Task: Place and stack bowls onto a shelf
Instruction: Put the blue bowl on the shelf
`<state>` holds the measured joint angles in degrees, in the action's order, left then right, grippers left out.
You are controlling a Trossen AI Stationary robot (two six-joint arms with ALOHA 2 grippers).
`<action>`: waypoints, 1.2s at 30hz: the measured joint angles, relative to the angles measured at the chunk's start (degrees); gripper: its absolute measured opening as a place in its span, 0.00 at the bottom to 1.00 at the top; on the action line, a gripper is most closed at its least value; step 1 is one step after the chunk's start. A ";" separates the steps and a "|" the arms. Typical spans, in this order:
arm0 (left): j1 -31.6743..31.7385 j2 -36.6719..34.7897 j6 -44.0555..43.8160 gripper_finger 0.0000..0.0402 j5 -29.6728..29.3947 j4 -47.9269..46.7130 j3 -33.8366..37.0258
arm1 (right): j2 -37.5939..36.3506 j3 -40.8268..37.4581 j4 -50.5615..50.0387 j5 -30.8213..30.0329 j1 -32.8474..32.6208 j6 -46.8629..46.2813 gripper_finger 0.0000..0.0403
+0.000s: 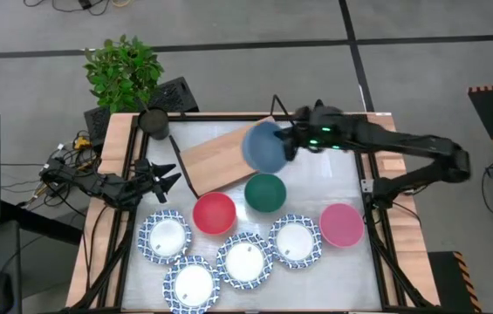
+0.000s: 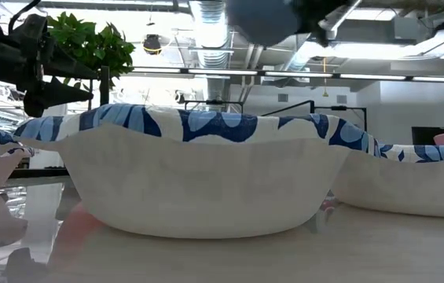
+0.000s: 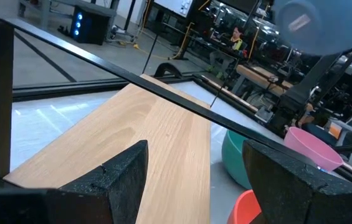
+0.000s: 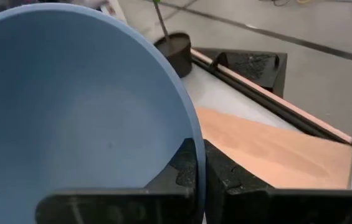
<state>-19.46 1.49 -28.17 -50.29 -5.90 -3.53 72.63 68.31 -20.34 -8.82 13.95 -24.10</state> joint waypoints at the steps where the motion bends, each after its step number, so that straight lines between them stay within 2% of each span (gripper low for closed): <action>1: 0.00 0.01 -0.24 0.61 -0.04 0.01 0.00 | 2.98 1.85 -0.12 0.00 0.07 0.87 0.06; 4: 0.00 0.01 -0.41 0.61 -0.05 -0.02 0.00 | 11.43 7.79 -0.16 0.16 0.21 2.26 0.07; 10: 0.00 0.01 -0.41 0.61 -0.08 0.00 0.00 | 26.16 18.89 -0.28 5.83 1.19 3.79 0.08; 17: 0.00 -0.01 -0.39 0.61 -0.08 -0.02 0.00 | 39.23 28.35 -1.69 12.50 2.58 3.21 0.08; 27: 0.00 0.01 -0.39 0.61 -0.07 -0.02 0.02 | 51.85 40.83 -10.71 13.06 4.68 3.45 0.08; 36: 0.00 0.01 -0.19 0.61 -0.10 -0.01 0.02 | 57.96 46.98 -13.53 12.55 5.43 3.59 0.09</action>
<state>-19.46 1.50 -28.35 -50.39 -5.91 -3.51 130.59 115.29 -33.86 3.73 19.38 -20.50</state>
